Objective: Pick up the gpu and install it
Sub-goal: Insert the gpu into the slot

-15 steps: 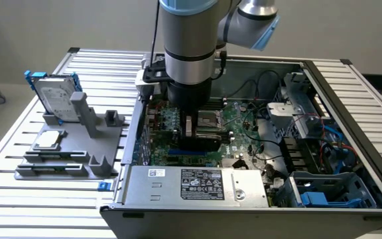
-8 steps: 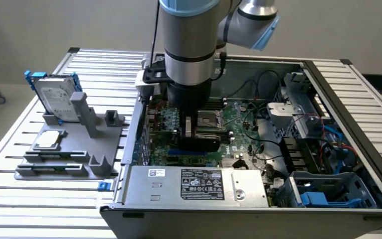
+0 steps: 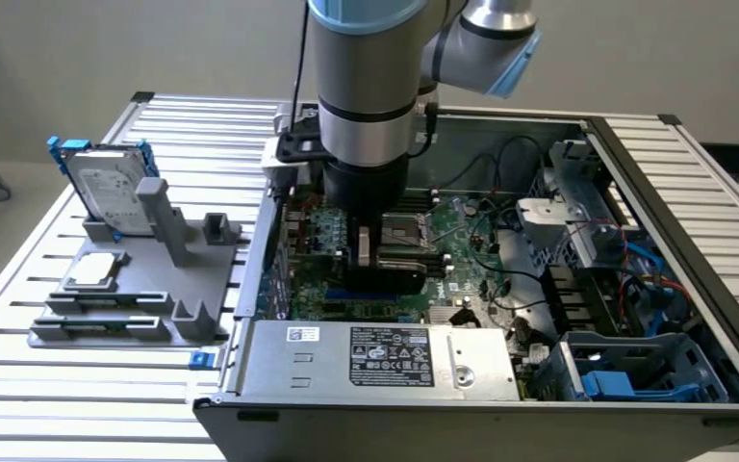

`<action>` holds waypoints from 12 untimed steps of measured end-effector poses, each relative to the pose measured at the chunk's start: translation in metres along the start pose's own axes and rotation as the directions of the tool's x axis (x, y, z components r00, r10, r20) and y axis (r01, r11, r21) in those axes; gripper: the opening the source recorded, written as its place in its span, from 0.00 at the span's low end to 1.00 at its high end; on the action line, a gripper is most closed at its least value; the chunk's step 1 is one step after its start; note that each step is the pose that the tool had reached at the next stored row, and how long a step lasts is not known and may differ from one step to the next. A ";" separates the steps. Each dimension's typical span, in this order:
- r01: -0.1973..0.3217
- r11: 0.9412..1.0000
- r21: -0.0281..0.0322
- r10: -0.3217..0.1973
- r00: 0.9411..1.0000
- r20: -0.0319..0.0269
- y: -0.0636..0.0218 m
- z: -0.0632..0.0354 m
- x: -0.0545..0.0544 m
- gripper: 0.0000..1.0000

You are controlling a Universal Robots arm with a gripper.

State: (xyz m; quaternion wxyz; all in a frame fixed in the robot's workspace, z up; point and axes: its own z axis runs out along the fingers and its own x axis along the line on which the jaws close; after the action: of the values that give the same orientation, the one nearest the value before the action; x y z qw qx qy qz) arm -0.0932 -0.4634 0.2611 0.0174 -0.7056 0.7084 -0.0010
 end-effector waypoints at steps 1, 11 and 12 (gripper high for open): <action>0.000 1.000 0.000 0.000 1.000 0.000 0.0000 0.0002 0.000 0.26; 0.003 1.000 -0.003 -0.003 1.000 0.000 0.0002 0.0024 0.000 0.26; 0.003 1.000 -0.004 -0.003 1.000 0.000 0.0003 0.0028 0.000 0.26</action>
State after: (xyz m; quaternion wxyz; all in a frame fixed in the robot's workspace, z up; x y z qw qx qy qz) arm -0.0934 -0.4636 0.2583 0.0161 -0.7065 0.7075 0.0004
